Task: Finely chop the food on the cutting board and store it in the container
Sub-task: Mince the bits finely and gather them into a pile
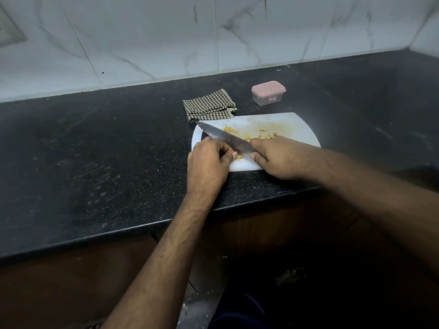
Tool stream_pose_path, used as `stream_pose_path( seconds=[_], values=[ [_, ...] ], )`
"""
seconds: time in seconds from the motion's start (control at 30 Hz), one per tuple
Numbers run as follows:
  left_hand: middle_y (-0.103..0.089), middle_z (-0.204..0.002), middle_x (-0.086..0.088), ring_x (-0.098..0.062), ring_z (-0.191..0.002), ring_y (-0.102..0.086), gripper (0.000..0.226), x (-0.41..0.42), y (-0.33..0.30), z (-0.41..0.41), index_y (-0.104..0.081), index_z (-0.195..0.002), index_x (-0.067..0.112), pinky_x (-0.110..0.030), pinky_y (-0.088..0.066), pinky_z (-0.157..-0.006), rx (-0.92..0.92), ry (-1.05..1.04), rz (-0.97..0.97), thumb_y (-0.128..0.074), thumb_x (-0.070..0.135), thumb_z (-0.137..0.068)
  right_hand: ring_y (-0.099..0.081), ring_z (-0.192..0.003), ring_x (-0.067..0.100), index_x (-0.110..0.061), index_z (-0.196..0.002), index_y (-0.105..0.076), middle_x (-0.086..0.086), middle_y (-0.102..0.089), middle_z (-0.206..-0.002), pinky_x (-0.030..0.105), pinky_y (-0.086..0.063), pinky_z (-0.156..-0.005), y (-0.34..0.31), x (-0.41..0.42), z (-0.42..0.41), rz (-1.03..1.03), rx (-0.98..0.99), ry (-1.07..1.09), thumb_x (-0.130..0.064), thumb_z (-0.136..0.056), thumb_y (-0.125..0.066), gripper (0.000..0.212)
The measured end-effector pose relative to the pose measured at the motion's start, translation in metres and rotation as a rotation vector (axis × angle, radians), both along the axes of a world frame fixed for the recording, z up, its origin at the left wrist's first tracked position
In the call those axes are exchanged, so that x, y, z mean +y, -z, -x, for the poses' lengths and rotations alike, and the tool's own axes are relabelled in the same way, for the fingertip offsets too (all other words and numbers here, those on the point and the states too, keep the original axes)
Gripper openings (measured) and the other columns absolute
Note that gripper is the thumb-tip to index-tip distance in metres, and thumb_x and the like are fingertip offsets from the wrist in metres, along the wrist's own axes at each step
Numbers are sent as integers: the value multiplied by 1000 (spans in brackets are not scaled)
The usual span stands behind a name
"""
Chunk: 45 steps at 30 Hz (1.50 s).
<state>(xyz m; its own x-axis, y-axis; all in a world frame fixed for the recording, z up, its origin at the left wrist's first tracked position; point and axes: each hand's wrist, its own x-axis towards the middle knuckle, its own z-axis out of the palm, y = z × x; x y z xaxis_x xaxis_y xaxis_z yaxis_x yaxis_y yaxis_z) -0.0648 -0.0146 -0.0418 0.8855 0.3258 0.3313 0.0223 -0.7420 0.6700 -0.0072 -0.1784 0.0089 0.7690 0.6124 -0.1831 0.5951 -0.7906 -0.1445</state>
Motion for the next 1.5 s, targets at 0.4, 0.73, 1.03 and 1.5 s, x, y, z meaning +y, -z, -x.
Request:
stream_pose_path(
  seconds=[0.4,0.73,1.03,1.5],
  values=[
    [-66,-96,7,-14,-90,-62,10,2,3,-1,-73,-87,18,-46,-55,-89,16,5,24,-78,27,-89,-53,-90,24,-19,-131,-45,2,-50,-88,34,-40,-75,-5,12,1,103,-2,12,-33,-107,-36,29],
    [-61,-89,9,-13,-86,-61,11,1,0,1,-72,-85,18,-45,-55,-88,21,-6,-5,-78,26,-90,-52,-87,22,-20,-120,-46,-4,-48,-80,34,-40,-74,-1,6,3,16,1,51,-34,-107,-36,21],
    [-62,-91,9,-13,-89,-61,11,1,-1,0,-71,-84,20,-44,-54,-90,17,-4,-17,-77,26,-90,-52,-82,22,-27,-100,-37,-1,-51,-82,37,-43,-72,3,1,0,-3,-11,18,-38,-106,-37,13],
    [-64,-91,8,-13,-88,-61,10,2,2,-1,-71,-84,20,-46,-54,-89,7,2,4,-78,25,-90,-55,-85,22,-24,-109,-41,0,-52,-85,35,-42,-72,-1,5,0,45,5,14,-37,-107,-37,13]
  ],
)
